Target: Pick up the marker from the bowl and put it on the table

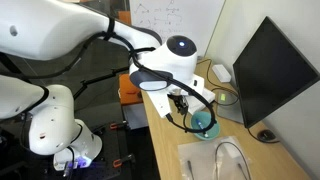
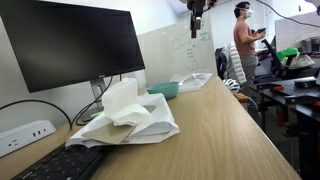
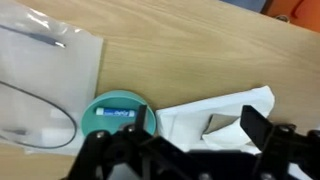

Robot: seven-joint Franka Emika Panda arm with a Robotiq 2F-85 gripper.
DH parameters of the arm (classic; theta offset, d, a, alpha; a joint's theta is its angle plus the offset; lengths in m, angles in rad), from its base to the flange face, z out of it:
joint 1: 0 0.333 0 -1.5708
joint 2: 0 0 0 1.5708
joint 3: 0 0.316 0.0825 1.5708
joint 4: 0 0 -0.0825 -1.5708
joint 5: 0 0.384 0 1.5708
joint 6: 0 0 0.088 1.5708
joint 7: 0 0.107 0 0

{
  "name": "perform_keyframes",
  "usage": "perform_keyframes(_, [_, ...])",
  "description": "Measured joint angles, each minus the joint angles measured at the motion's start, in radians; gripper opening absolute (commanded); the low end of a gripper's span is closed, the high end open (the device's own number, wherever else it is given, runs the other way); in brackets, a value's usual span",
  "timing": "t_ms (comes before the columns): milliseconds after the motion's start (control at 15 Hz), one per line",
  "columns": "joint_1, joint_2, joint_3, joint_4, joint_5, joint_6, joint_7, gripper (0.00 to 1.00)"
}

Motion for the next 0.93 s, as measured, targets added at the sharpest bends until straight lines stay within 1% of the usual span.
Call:
perform_keyframes(533, [-0.004, 0.001, 0.005, 0.0, -0.001, 0.0, 0.0, 1.0])
perform_keyframes(667, [-0.003, 0.015, 0.014, 0.009, -0.007, 0.007, -0.027, 1.0])
perform_keyframes(800, [0.0, 0.066, 0.025, 0.042, -0.038, 0.024, -0.089, 1.0])
perform_keyframes(933, [0.0, 0.164, 0.038, 0.101, -0.08, 0.036, -0.144, 1.0])
